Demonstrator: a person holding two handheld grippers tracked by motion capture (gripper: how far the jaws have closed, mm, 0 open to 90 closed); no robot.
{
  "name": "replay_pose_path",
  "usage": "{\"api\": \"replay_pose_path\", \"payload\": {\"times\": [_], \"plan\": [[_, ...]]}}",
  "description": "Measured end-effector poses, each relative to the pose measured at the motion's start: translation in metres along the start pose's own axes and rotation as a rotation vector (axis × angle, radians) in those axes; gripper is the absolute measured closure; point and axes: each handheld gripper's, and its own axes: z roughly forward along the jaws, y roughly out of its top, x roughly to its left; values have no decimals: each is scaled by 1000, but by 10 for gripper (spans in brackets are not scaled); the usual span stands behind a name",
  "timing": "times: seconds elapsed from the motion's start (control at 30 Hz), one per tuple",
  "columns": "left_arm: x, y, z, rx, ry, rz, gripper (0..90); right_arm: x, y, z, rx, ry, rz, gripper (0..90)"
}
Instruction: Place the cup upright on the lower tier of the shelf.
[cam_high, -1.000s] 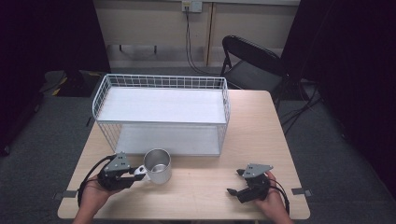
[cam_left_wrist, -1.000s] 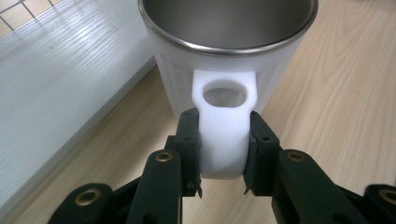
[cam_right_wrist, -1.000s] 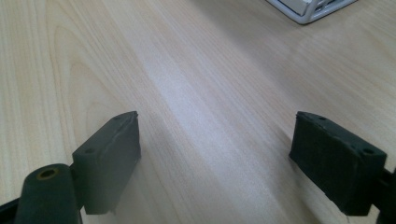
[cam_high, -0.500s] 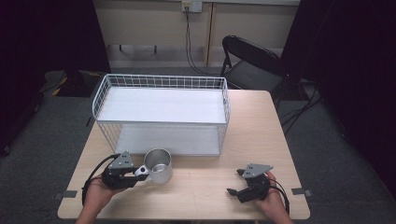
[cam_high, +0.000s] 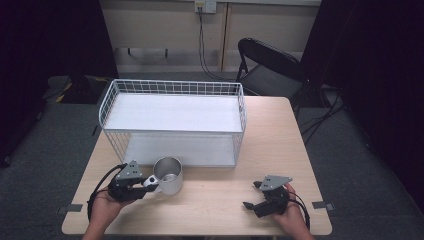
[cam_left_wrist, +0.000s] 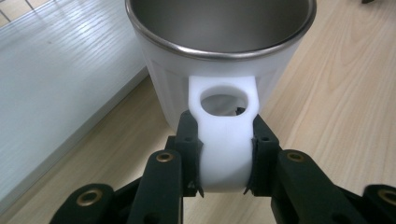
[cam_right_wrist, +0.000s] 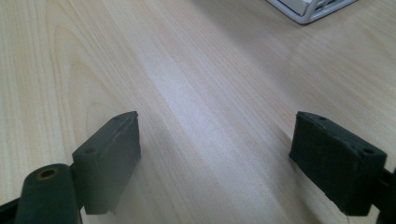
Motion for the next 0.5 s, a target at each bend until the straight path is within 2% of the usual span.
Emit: {"api": "replay_pose_path", "payload": {"times": [0.2, 0.5], "plan": [[1, 1, -4, -26, 30, -20, 718, 0, 0, 0, 0, 1, 0, 152], [3, 2, -9, -37, 62, -45, 717, 0, 0, 0, 0, 0, 0, 152]]}}
